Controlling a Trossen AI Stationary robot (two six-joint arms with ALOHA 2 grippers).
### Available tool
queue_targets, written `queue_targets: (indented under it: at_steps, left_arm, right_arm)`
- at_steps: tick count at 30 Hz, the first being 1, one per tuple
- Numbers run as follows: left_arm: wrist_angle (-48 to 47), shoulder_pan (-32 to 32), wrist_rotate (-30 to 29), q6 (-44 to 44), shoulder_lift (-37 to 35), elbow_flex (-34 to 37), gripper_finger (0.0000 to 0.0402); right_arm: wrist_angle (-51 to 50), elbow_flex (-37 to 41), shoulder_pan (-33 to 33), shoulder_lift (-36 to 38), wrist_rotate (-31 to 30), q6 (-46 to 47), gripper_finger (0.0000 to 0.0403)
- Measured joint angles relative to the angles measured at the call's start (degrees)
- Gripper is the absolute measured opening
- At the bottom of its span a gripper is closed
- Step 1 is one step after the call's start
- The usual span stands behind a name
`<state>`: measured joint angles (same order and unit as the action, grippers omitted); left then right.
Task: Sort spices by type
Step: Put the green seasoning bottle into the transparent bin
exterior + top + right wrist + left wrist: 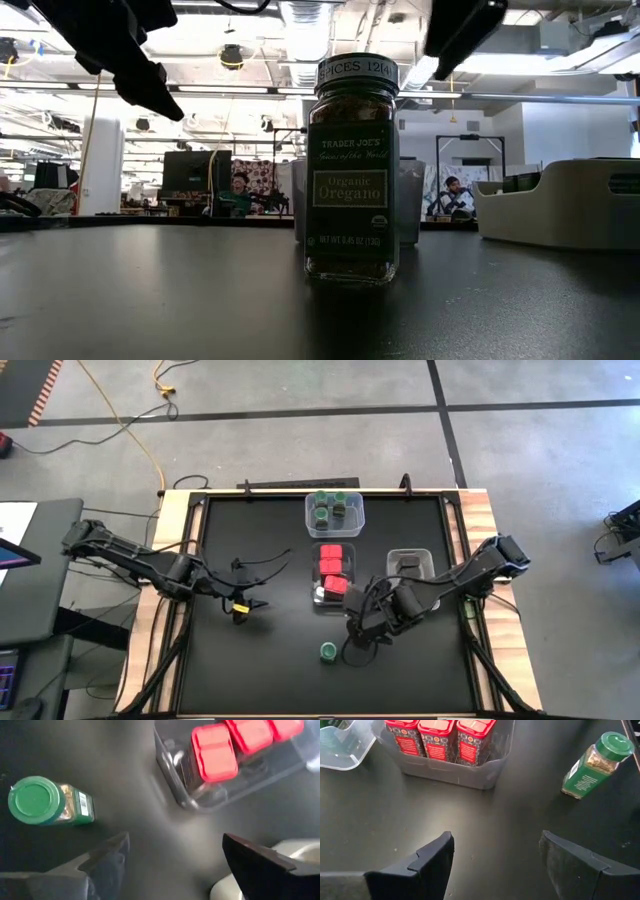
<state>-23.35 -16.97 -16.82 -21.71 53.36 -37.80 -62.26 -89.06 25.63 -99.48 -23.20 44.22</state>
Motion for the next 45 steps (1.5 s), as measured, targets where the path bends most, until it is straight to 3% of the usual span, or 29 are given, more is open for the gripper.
queue_targets:
  at_steps: [4,8,12,21,27,37,45]
  left_arm:
    - [-0.01,0.0,0.0,0.02,-0.02,0.0,0.0281]
    - [0.04,0.0,0.02,-0.04,-0.02,0.0,0.0281]
    - [-0.02,0.0,0.9,-0.07,-0.02,0.0,0.0281]
    - [-0.08,0.0,1.33,0.39,-0.02,0.0,0.0281]
    - [-0.03,0.0,1.33,1.31,-0.02,0.0,0.0281]
    - [-0.07,0.0,1.54,1.03,-0.02,0.0,0.0281]
    - [-0.05,0.0,1.55,0.9,-0.02,-0.02,0.0281]
  right_arm:
    - [-3.89,0.0,1.6,0.0,0.0,6.76,0.0355]
    - [-6.73,0.96,4.1,0.05,0.15,7.07,0.036]
    - [-1.83,4.28,6.63,-0.34,0.92,1.01,0.036]
    - [22.58,8.12,9.41,-6.71,3.61,-7.38,0.0348]
    - [25.65,8.2,7.64,-12.03,3.18,-0.97,0.0342]
    - [37.76,10.59,7.1,-12.4,1.95,-2.11,0.0341]
    - [39.81,11.19,6.36,-12.41,0.76,-5.28,0.0341]
